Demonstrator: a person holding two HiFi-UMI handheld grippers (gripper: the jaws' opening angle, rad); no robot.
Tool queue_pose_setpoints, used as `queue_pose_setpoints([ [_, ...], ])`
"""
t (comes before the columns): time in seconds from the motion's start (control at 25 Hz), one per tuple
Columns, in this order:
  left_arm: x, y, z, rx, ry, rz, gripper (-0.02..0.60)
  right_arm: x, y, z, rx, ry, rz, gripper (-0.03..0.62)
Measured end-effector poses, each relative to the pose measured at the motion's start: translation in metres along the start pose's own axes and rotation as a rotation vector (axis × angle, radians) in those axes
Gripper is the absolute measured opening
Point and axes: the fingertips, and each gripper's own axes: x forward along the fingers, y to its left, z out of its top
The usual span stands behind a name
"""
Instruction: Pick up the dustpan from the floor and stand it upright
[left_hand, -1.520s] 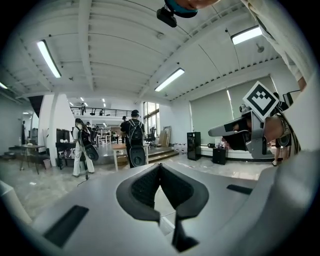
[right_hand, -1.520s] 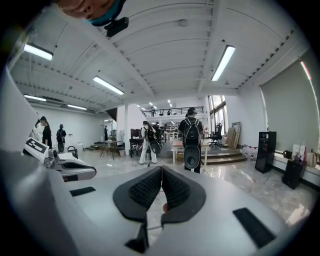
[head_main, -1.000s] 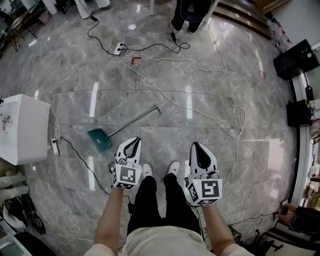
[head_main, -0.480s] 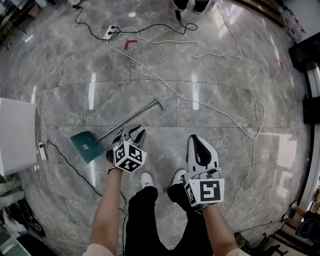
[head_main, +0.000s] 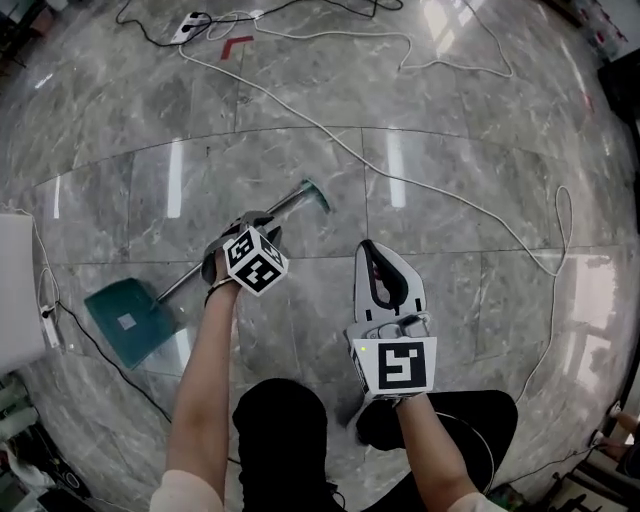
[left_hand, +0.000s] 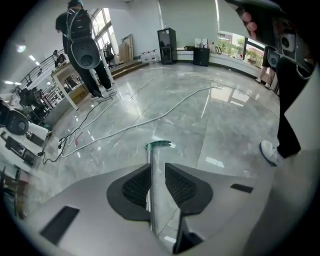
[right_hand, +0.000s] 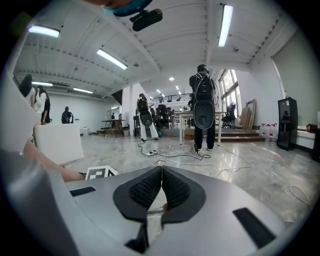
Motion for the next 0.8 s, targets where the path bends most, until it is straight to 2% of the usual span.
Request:
queue_pose_setpoints([
  [0.2,0.103,0.018,-0.032,0.060,0.058,0.005,0.072,0.045,-0.001,-0.077,0.023,-0.044,-0.030,0.018],
  [0.4,0.164,0.024,-0.052,0.106,0.137,-0.038,0.072,0.052,0.000,-0.127,0.012,-0.041,-0.050,0.018],
  [0.48,0.176,0.024,-0.053,0.111,0.142,-0.028,0.072,0.048,0.000,-0.137,0.019,-0.039,-0.056,0.018],
  [0.6,0.188,0.027,-0.051,0.102,0.139,-0.018,0.072,0.045,-0.001,-0.133,0.044,-0.094,-0.074,0.018],
  [0.8,0.194,0.035,-0.050,0.136,0.153,0.018,0.072,0.040,-0.005,-0.137,0.051,-0.104,-0.091,0.018],
])
